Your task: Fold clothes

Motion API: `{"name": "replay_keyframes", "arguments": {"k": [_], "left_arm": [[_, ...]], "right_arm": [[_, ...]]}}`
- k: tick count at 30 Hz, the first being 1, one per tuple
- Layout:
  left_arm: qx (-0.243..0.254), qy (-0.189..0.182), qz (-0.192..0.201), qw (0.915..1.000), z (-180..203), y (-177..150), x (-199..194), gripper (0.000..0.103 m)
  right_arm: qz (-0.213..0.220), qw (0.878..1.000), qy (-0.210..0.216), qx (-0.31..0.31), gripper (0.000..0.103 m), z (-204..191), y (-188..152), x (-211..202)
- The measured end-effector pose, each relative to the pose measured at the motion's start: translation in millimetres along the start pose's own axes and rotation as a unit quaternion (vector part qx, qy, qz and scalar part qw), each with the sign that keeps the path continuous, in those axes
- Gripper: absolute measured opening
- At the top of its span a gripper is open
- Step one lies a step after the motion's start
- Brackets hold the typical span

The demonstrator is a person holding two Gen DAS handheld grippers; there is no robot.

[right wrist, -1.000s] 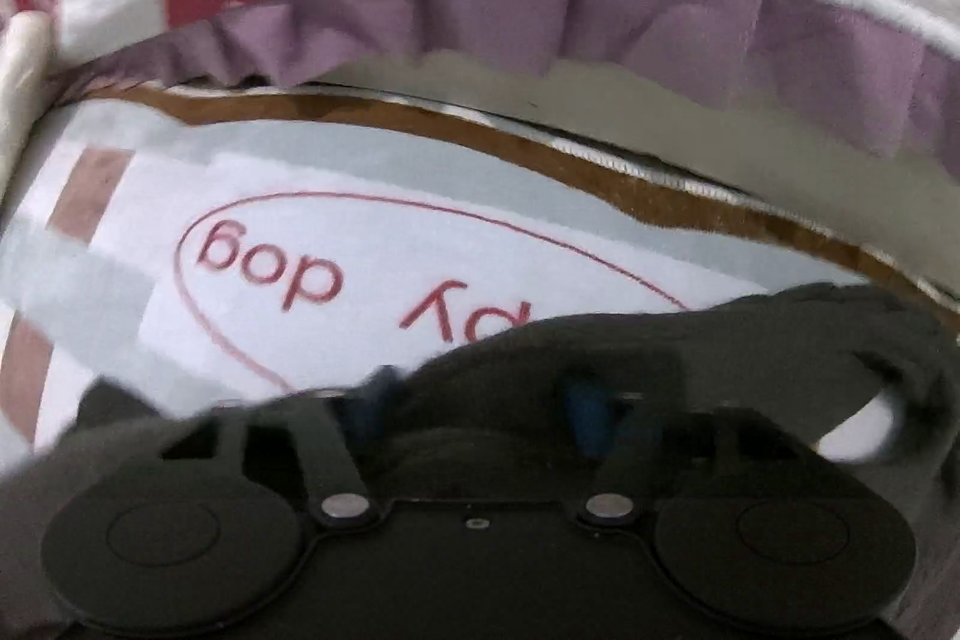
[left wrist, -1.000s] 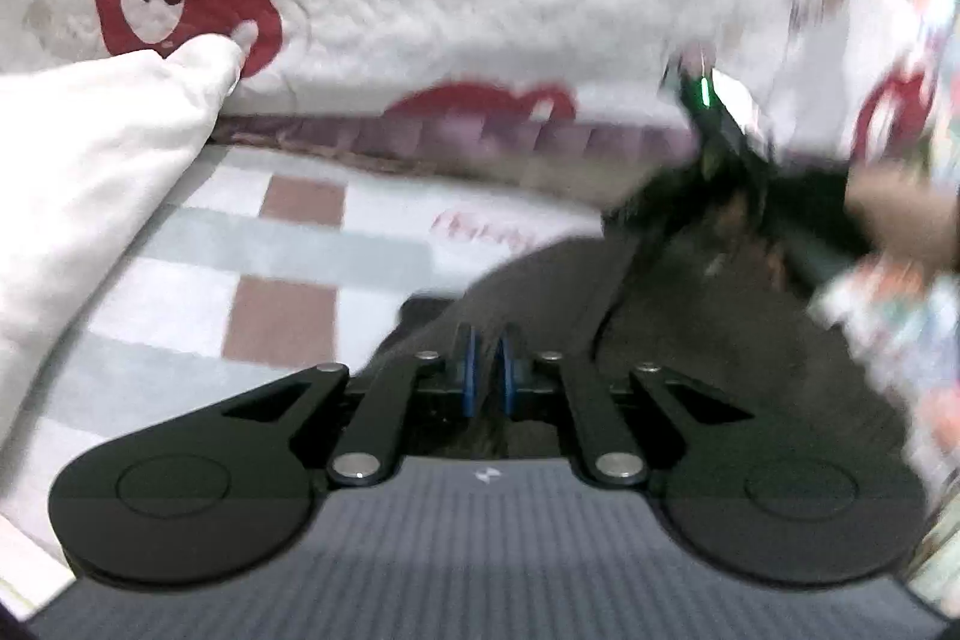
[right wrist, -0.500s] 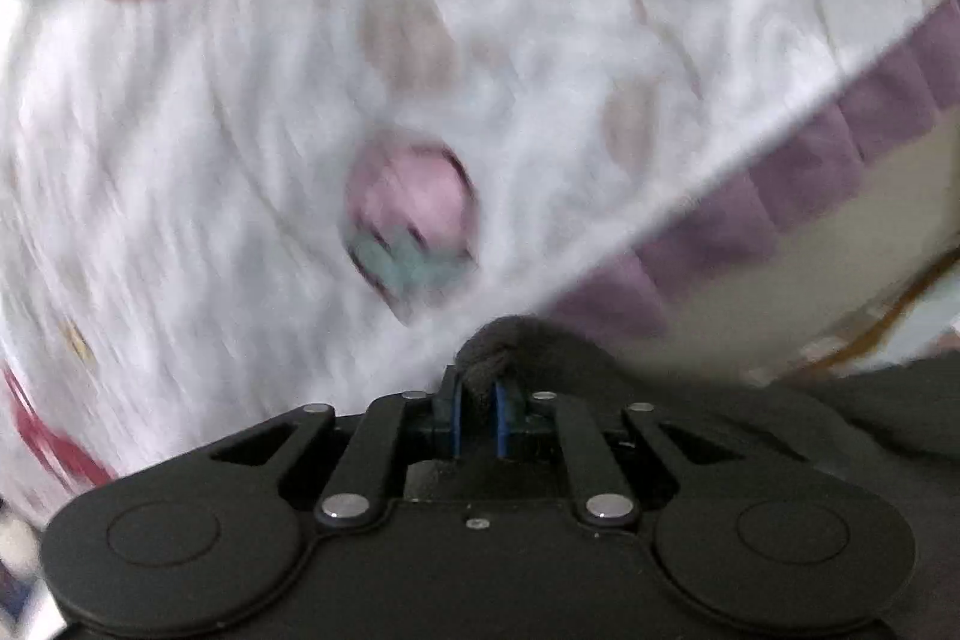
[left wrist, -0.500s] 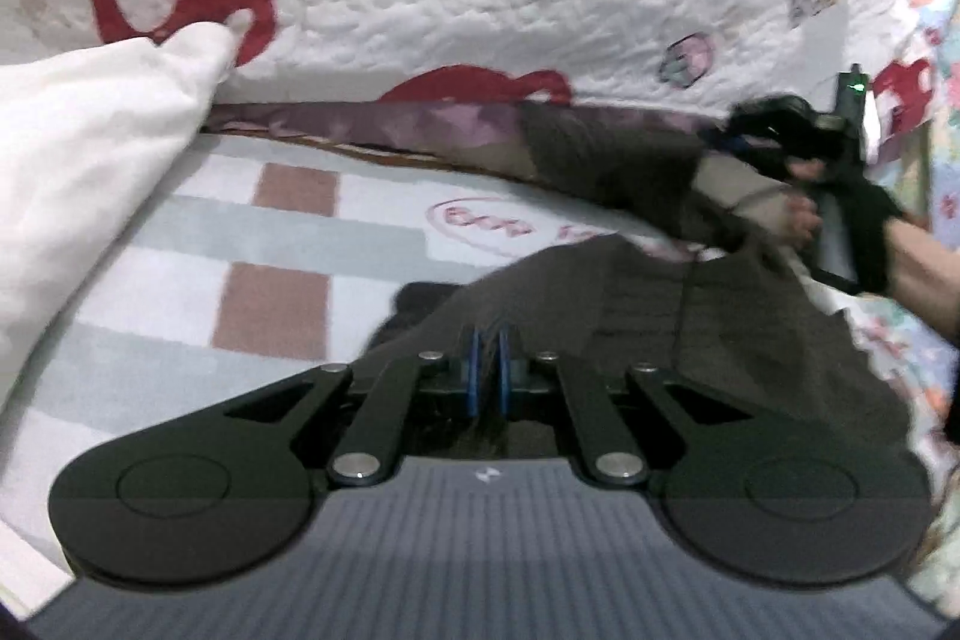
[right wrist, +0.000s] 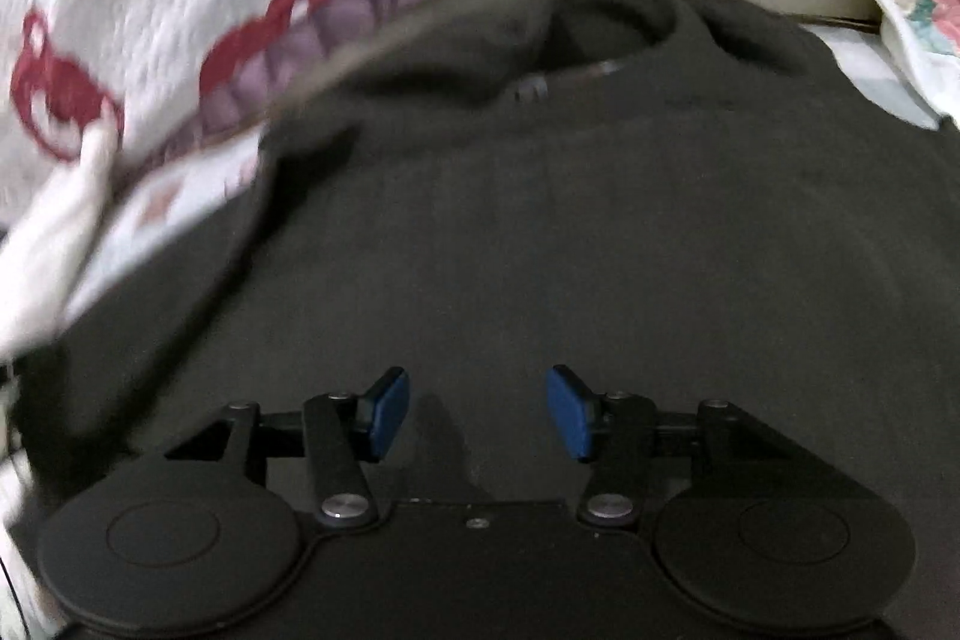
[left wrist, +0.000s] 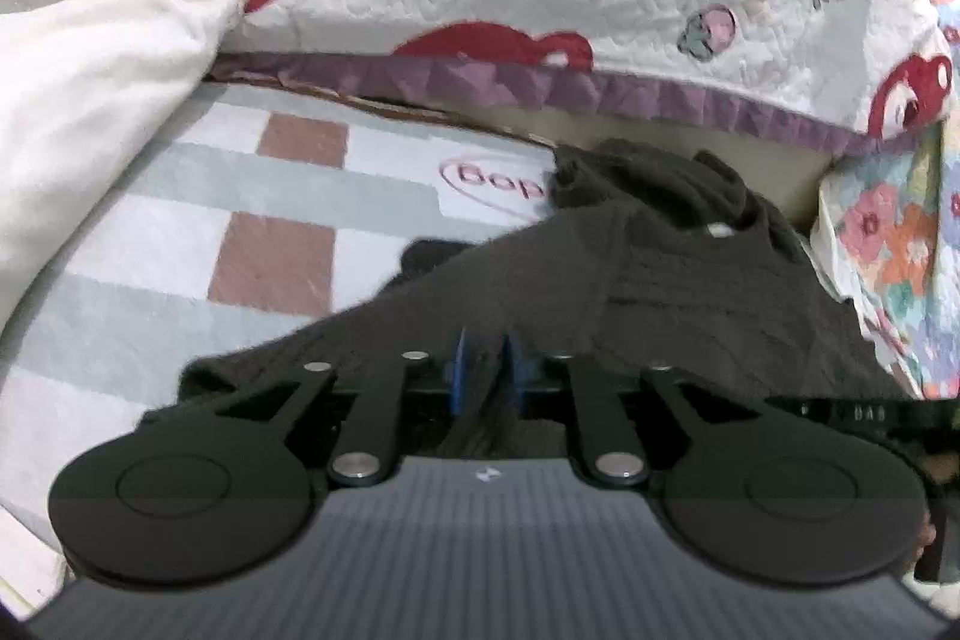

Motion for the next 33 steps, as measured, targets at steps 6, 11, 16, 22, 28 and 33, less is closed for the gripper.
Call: {"name": "replay_keyframes", "arguments": {"k": [6,11,16,22,28,33], "left_arm": [[0.136,0.045,-0.023,0.9894,27.6,-5.9,-3.3,0.066],[0.115,0.046,-0.064,0.9903,23.2,-14.4,16.7,0.071],[0.065,0.029,-0.08,0.9942,23.7,-15.3,21.5,0.084],[0.181,0.07,-0.069,0.9786,49.9,-19.9,20.0,0.086],[0.165,0.093,-0.06,0.98,41.7,-9.3,22.8,0.023],[0.096,0.193,0.008,0.9765,7.6,60.1,26.7,0.018]], "right_arm": [[0.059,0.998,0.014,-0.012,0.066,-3.4,-21.1,2.3],[0.077,0.997,0.009,-0.008,0.066,-4.9,-20.2,4.6],[0.087,0.996,0.022,0.009,0.066,-2.0,-22.8,0.0],[0.075,0.997,0.012,-0.004,0.066,-6.9,-21.5,2.7],[0.069,0.997,-0.004,-0.015,0.066,-13.4,-23.0,4.8],[0.061,0.997,0.013,0.035,0.066,-20.4,-18.2,1.8]]}}
Point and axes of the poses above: each gripper's, at about its wrist camera, not at the fingertips, and x roughly the way its jaws point, z to its right, y to its top, the point moved 2 cm from there along x, roughly the way its jaws point, and after that the axes turned 15 degrees about y, right-handed, at the moved point
